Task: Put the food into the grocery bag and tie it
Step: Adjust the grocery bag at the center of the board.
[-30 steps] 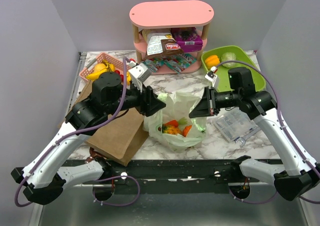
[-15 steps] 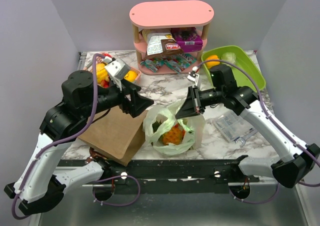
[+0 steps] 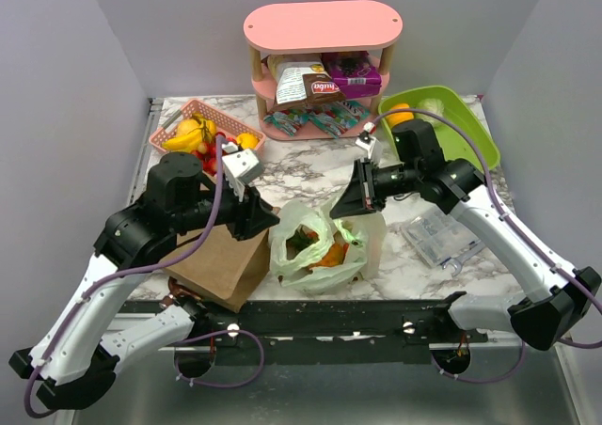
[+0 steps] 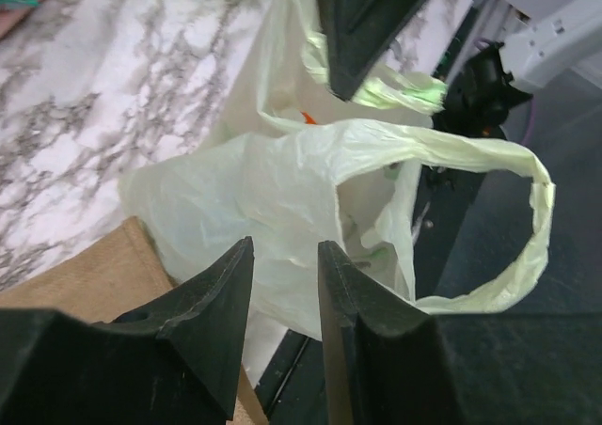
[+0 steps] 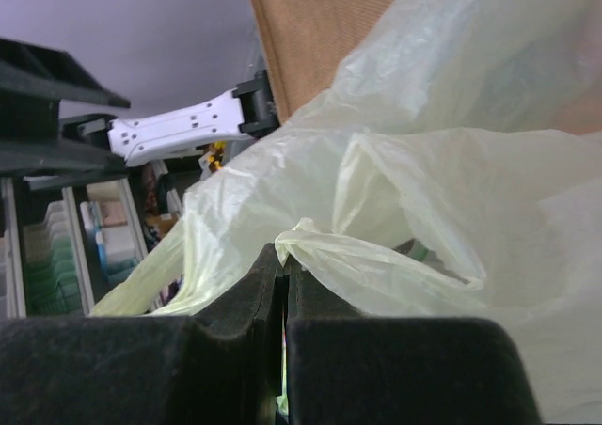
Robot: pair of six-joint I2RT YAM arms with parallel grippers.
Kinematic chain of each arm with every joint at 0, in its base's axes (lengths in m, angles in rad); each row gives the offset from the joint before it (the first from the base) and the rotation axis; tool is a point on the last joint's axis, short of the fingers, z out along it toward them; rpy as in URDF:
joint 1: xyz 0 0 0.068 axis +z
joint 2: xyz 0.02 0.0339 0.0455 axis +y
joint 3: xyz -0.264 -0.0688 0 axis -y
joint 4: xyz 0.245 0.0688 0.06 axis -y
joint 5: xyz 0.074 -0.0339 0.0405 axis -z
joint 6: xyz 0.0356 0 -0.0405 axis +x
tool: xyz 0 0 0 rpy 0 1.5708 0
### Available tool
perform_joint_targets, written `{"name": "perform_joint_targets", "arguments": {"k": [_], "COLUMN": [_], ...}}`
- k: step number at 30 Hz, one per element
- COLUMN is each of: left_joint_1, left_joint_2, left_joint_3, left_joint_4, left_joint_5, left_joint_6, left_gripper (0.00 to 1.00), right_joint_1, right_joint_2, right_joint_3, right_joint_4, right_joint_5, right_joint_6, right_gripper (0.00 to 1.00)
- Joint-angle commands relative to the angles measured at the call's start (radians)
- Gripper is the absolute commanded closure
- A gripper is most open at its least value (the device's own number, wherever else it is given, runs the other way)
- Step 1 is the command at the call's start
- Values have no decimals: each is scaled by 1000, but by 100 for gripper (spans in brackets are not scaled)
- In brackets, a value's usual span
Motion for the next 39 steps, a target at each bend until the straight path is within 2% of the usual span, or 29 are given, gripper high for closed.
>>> {"name": "perform_joint_targets", "arguments": {"k": [1,9,15,21,23,30,34,39], "left_joint_1": [5,-1,-61,-148,-168,-199,-199,-199], "left_joint_2": [25,131,218,296,319,364,394,402], "left_joint_3": [-1,15,13,22,23,4,-2,-61], "left_joint_4": [-10,-46,-64,-18,14,149,246,487], "left_joint_5": [245,510,606,602,600,614,498,405], "left_joint_6": [83,145,181,161,137,41,-62,-245], "left_gripper": [64,69,70,68,62,34,23,8], "right_joint_1": [6,5,5,6,5,6,5,6], "right_joint_2": [-29,-71,-89,-101,-108,-136,-162,-201], "right_joint_3": [32,40,42,54,62,81,98,91], "right_joint_4": [-114,-211,-224,-238,-248,-291,-304,-346], "right_joint_5": [164,321,359,393,401,435,413,417], "right_joint_6": [-32,-45,-40,-38,-43,-50,-55,-61], "right_gripper": [99,99,99,99,99,99,99,99]}}
